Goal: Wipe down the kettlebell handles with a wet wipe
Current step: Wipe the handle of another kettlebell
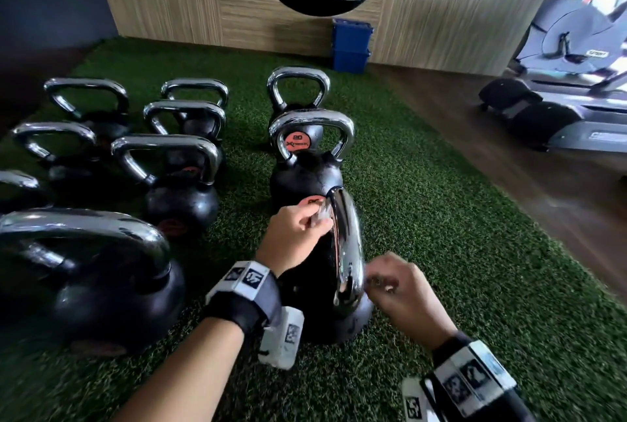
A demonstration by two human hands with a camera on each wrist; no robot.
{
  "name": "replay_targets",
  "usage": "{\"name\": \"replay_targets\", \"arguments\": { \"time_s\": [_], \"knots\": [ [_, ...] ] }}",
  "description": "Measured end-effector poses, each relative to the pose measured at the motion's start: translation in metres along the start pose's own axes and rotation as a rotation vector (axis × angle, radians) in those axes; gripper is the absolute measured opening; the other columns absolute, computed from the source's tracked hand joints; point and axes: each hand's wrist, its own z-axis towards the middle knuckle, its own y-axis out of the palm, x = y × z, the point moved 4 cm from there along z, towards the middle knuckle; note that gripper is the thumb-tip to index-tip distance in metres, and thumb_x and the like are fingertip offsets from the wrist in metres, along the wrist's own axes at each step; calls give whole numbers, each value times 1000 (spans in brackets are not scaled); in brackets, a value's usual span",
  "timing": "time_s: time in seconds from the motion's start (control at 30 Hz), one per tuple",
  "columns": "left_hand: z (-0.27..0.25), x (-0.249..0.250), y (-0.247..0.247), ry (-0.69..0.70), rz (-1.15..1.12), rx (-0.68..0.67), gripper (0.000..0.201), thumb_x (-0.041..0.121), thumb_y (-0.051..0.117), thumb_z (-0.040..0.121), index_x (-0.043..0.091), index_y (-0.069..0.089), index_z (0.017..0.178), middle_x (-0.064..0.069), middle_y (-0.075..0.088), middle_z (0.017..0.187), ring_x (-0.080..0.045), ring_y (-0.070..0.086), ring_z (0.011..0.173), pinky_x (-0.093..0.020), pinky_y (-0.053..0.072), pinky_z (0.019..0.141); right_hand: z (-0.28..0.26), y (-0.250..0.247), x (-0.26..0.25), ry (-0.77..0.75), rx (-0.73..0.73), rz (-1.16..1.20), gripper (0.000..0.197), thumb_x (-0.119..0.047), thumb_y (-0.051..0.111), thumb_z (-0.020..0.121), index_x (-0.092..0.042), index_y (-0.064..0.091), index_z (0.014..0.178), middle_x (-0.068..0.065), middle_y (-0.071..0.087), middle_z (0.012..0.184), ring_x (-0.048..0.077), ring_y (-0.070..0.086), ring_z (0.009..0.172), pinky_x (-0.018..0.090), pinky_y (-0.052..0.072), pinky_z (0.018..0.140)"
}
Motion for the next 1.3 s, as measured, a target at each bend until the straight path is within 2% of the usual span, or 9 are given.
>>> {"name": "replay_targets", "arguments": {
  "time_s": [0.07, 0.17, 0.23, 0.43, 0.53, 0.63, 0.87, 1.07, 1.3],
  "knots": [
    [-2, -10, 0, -28, -226, -87, 16, 21, 60, 95, 21, 74, 87, 16, 73, 88, 2, 63, 89, -14, 45, 86, 23, 2, 0, -10, 61, 10, 20, -4, 72, 88, -18, 71, 102, -11, 64, 105, 19, 59, 108, 44, 47, 100],
    [-7, -17, -1, 10, -130, 33, 16, 14, 68, 97, 27, 77, 99, 29, 74, 84, 11, 66, 90, -12, 48, 90, 49, 21, 14, 97, 32, -17, 44, -23, 72, 90, -17, 61, 132, 1, 64, 130, 18, 58, 121, 40, 47, 106],
    [-11, -16, 2, 22, -50, 105, 27, 20, 76, 91, 45, 67, 96, 40, 67, 72, 18, 64, 76, -6, 49, 79, 54, 35, 25, 197, 15, -28, 38, -29, 69, 93, -16, 64, 129, 7, 69, 125, 22, 64, 116, 41, 50, 102],
    [-2, -2, -3, -48, -94, 121, 24, 13, 83, 82, 19, 81, 105, 12, 79, 86, 13, 68, 74, -9, 53, 76, 52, 39, 30, 206, 26, -67, 46, -46, 58, 84, -21, 69, 121, 3, 72, 116, 21, 66, 106, 37, 52, 94],
    [3, 19, -9, 31, -96, 136, 24, 18, 78, 82, 38, 78, 95, 30, 74, 79, 16, 67, 76, -5, 50, 70, 51, 39, 27, 202, 44, -38, 45, -45, 58, 83, -20, 70, 118, 2, 72, 113, 19, 66, 104, 35, 52, 92],
    [7, 25, -11, 87, -72, 170, 19, 19, 78, 87, 25, 80, 104, 42, 64, 88, 21, 65, 81, 0, 47, 73, 50, 37, 27, 209, 60, -1, 43, -44, 60, 82, -21, 71, 116, 1, 73, 110, 17, 66, 101, 33, 52, 90],
    [14, 21, -14, -79, -297, 63, 14, 11, 75, 91, 23, 83, 92, -6, 81, 96, -27, 74, 105, -41, 59, 94, 48, 35, 24, 221, 50, 29, 56, -50, 54, 73, -27, 69, 122, -2, 72, 115, 14, 65, 102, 29, 50, 92],
    [-6, 36, -19, -158, -661, 105, 16, 18, 81, 75, 26, 84, 89, -4, 81, 93, -15, 77, 87, -20, 60, 74, 47, 35, 23, 223, 57, 51, 55, -48, 57, 76, -25, 69, 125, 0, 71, 119, 15, 65, 109, 36, 50, 99],
    [-12, 44, -22, -319, -625, 96, 15, 12, 85, 75, 13, 80, 89, -8, 80, 81, -11, 74, 69, -22, 62, 65, 48, 36, 23, 213, 52, 54, 56, -49, 53, 74, -24, 70, 122, 0, 72, 115, 16, 66, 107, 35, 51, 97]
  ]
}}
